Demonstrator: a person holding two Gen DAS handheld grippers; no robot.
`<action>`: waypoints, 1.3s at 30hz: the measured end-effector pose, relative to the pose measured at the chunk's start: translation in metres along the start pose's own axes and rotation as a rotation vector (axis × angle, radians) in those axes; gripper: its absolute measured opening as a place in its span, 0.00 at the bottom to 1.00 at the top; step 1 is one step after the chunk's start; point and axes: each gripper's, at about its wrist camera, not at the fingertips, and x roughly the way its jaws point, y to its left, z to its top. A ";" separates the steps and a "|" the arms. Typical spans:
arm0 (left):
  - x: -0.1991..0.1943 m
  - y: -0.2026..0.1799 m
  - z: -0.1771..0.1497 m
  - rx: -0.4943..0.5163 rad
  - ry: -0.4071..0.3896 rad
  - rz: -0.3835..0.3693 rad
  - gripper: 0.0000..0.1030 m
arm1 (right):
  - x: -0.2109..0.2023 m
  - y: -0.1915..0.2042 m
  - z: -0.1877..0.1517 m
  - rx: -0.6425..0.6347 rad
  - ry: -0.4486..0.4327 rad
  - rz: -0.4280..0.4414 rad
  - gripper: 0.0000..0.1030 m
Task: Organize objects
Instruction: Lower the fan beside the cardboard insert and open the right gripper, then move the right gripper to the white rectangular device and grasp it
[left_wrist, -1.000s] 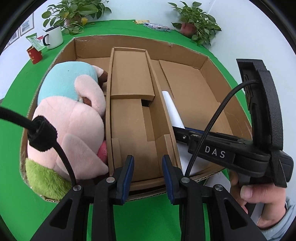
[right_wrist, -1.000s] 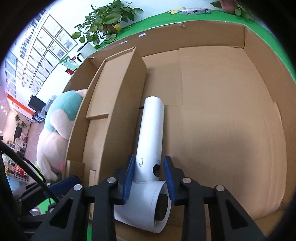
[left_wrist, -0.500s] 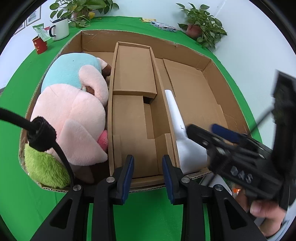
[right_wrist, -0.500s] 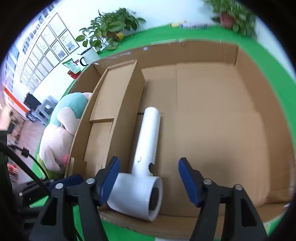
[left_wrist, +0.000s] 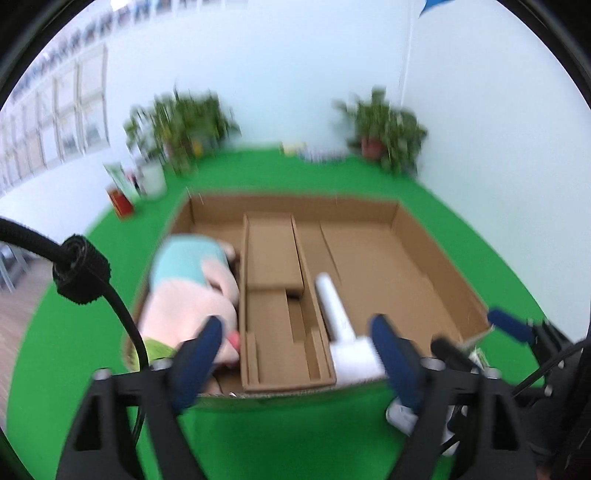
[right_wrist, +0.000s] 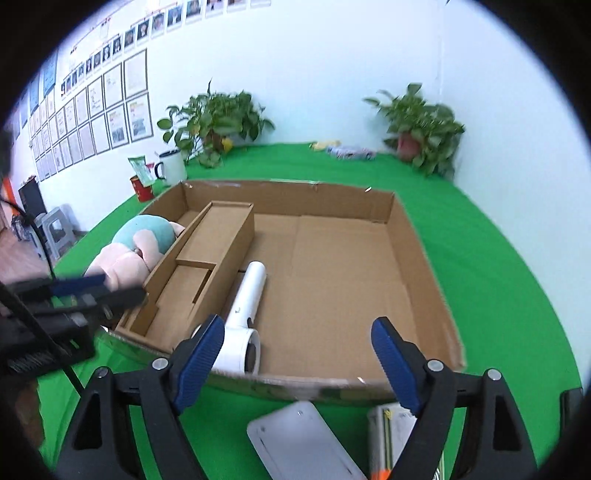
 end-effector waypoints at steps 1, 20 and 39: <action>-0.009 -0.003 -0.001 0.010 -0.033 0.010 0.90 | -0.006 -0.001 -0.005 0.002 -0.008 -0.008 0.82; -0.044 -0.013 -0.036 0.046 -0.064 0.027 0.90 | -0.053 -0.021 -0.072 -0.113 -0.120 0.228 0.83; -0.007 0.004 -0.093 -0.109 0.200 -0.131 0.89 | 0.023 0.003 -0.085 -0.251 0.219 0.238 0.79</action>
